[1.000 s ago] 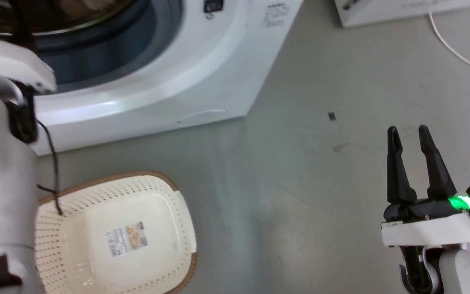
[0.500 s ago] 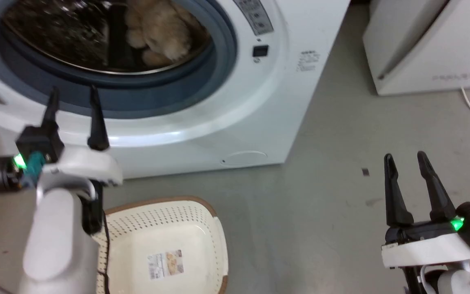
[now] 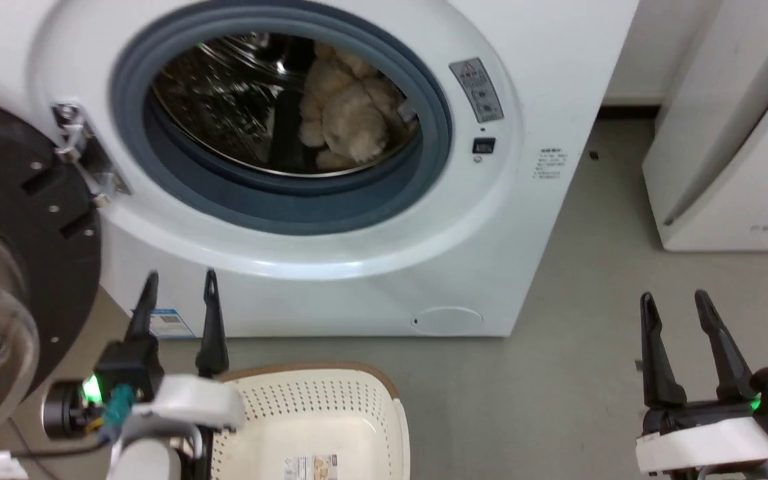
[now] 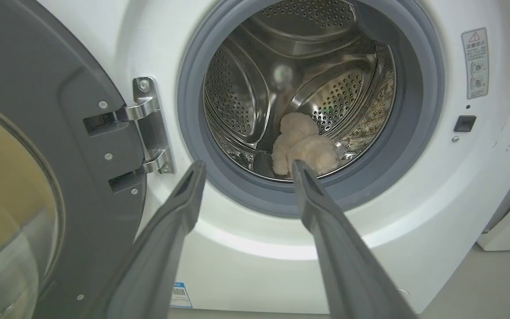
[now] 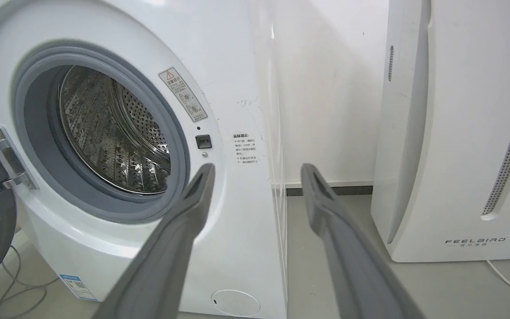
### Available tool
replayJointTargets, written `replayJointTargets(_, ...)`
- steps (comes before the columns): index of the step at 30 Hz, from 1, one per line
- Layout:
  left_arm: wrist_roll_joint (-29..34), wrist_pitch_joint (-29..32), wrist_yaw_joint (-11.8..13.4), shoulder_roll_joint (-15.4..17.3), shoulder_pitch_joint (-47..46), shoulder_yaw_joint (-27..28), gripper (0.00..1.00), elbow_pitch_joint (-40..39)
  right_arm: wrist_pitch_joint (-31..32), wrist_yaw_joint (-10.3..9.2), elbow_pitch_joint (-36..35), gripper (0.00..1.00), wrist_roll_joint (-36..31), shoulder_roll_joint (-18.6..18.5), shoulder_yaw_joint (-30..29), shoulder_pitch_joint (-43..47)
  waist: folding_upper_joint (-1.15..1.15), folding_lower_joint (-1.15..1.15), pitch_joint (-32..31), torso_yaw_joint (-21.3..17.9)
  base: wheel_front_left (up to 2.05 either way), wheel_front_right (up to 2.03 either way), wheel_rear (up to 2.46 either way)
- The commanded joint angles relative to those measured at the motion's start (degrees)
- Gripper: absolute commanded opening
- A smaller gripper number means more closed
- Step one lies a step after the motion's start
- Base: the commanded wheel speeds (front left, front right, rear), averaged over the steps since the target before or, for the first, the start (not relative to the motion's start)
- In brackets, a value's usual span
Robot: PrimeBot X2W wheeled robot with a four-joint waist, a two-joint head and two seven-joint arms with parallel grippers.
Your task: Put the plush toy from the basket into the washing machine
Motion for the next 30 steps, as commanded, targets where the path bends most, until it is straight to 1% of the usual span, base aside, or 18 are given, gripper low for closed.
replayJointTargets(1, 0.5, -0.3, 0.4, -0.3, 1.8, -0.2, 1.00, -1.0, -0.3, -0.04, 0.0, 1.00, -0.6, 0.0, -0.2, 1.2, 0.00, 0.01, -1.8, 1.1, 0.00, 0.00, 0.00)
replayJointTargets(8, 1.1, -0.3, 0.5, -0.8, 6.8, -1.8, 1.00, -1.8, -0.3, -0.04, 0.2, 1.00, -0.9, 0.0, -0.6, 3.9, 0.00, 0.01, -4.2, 2.3, 0.00, 0.00, 0.00)
replayJointTargets(14, 1.5, -0.3, 0.5, -0.9, 7.2, -2.8, 1.00, -0.7, -0.3, -0.04, 0.6, 1.00, -0.8, 0.0, -1.2, 4.6, 0.00, 0.01, -4.6, 2.8, 0.00, 0.00, 0.00)
replayJointTargets(30, 1.5, -0.3, 1.3, -1.1, 7.6, -2.5, 1.00, 0.5, -0.3, -0.04, 1.2, 1.00, -0.3, 0.0, -1.3, 5.5, 0.00, 0.01, -4.2, 2.1, 0.00, 0.00, 0.00)
